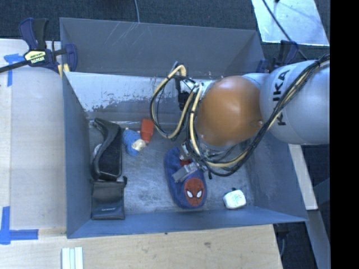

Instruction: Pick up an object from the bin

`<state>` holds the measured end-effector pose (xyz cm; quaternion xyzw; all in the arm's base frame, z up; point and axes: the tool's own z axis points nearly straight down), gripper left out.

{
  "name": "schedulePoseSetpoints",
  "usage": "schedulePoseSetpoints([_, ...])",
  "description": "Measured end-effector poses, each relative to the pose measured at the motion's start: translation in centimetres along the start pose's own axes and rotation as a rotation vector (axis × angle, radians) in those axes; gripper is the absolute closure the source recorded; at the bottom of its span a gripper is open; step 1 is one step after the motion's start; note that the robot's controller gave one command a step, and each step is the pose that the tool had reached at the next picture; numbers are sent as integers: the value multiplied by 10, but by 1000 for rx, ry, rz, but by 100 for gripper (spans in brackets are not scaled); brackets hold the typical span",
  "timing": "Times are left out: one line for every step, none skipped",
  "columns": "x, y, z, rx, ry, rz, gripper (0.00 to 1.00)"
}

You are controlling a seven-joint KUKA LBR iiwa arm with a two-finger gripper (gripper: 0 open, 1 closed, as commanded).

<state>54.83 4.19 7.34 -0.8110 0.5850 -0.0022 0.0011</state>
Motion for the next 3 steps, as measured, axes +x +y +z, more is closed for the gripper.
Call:
schedulePoseSetpoints([2, -1, -4, -2, 1, 4, 100])
schedulePoseSetpoints([3, -3, -71, 3, -2, 6, 100])
schedulePoseSetpoints([3, -5, -111, 2, -3, 9, 100])
